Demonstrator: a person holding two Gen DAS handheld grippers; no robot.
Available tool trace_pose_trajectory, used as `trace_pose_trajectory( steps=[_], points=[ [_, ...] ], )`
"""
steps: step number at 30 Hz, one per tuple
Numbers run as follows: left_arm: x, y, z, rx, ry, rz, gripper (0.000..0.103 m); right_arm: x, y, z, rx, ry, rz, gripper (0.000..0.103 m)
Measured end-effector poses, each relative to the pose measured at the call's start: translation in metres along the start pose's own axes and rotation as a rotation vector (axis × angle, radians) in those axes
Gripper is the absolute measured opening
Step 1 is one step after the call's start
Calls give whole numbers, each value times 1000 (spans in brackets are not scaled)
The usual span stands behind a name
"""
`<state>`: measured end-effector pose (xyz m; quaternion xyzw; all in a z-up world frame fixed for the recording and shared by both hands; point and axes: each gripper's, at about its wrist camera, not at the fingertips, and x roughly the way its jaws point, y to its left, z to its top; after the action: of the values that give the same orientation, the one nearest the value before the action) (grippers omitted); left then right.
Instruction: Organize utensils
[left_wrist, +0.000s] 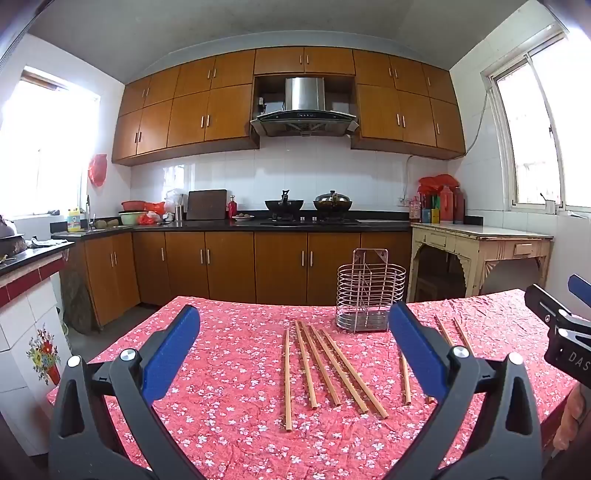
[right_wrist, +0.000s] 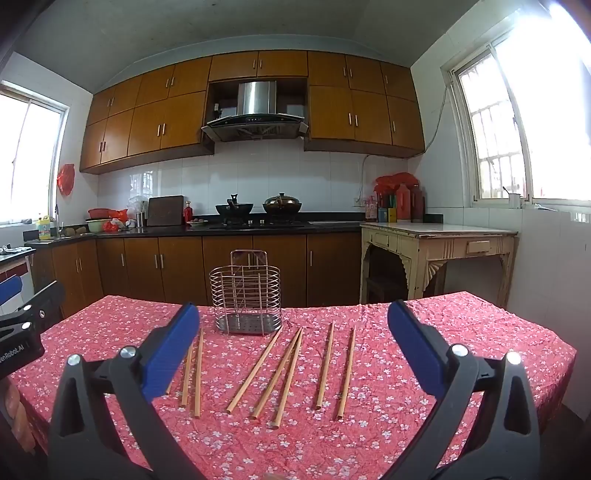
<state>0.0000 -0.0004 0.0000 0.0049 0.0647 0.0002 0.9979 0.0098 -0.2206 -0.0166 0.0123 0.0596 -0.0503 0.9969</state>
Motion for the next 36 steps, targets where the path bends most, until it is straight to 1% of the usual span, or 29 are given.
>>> trace_pose_trajectory(
  steps=[11,12,36],
  points=[
    [-2,2,1,-12,-2,-2,101,0,0,0,3,5,0,99],
    [0,0,0,-2,2,-2,101,0,0,0,3,5,0,99],
    [0,1,-2,-7,11,-7,101,0,1,0,4,7,1,99]
  ],
)
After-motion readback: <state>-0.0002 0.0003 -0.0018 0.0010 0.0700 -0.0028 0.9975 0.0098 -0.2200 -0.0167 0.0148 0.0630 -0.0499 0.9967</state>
